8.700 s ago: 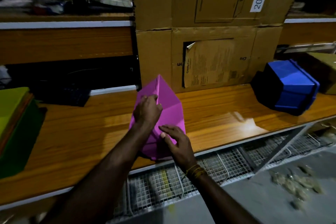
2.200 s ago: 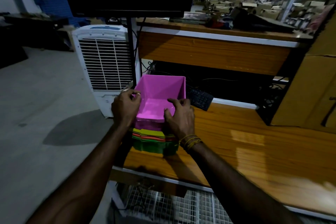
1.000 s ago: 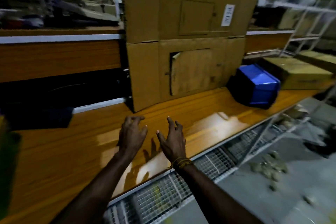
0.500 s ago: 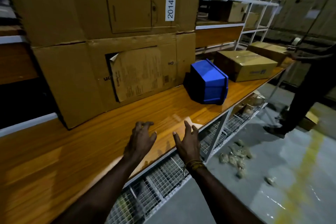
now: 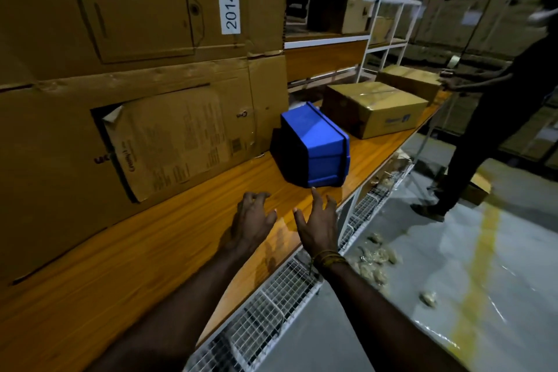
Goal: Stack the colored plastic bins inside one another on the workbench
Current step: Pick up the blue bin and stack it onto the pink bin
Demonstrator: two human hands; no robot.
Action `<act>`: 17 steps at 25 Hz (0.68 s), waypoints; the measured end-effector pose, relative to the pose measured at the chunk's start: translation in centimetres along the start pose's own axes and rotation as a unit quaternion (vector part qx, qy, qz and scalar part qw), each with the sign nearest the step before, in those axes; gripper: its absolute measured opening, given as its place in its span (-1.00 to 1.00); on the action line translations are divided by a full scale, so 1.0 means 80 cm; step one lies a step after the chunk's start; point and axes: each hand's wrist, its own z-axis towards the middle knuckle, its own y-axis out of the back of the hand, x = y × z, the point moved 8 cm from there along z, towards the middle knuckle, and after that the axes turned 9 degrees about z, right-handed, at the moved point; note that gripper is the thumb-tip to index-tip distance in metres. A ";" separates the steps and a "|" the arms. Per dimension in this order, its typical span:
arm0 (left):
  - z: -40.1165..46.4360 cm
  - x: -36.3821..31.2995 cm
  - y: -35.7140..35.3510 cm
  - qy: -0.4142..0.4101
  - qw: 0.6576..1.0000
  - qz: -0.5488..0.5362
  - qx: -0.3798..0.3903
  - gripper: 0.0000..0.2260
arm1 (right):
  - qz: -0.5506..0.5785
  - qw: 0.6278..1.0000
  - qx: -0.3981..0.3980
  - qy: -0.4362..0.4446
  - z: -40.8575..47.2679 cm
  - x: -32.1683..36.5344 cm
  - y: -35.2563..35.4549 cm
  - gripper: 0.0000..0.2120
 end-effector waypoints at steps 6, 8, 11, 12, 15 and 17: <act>0.155 -0.033 -0.055 -0.008 0.999 -0.044 0.020 -0.55 | -0.105 0.994 0.003 -0.007 0.165 0.006 -0.020 -0.35; 0.205 -0.033 -0.069 -0.001 0.998 -0.051 0.024 -0.55 | -0.140 0.990 0.019 -0.002 0.227 0.012 -0.037 -0.34; 0.263 -0.031 -0.082 0.004 0.998 -0.055 0.018 -0.56 | -0.175 0.983 0.059 -0.008 0.307 0.010 -0.067 -0.31; 0.281 -0.029 -0.089 0.002 0.998 -0.058 0.014 -0.56 | -0.187 0.980 0.071 -0.010 0.329 0.005 -0.078 -0.29; 0.316 -0.025 -0.108 -0.004 0.997 -0.073 0.011 -0.56 | -0.242 0.966 0.092 -0.012 0.360 -0.018 -0.099 -0.25; 0.331 -0.019 -0.119 0.005 0.996 -0.083 0.013 -0.56 | -0.275 0.958 0.084 0.007 0.358 -0.033 -0.106 -0.29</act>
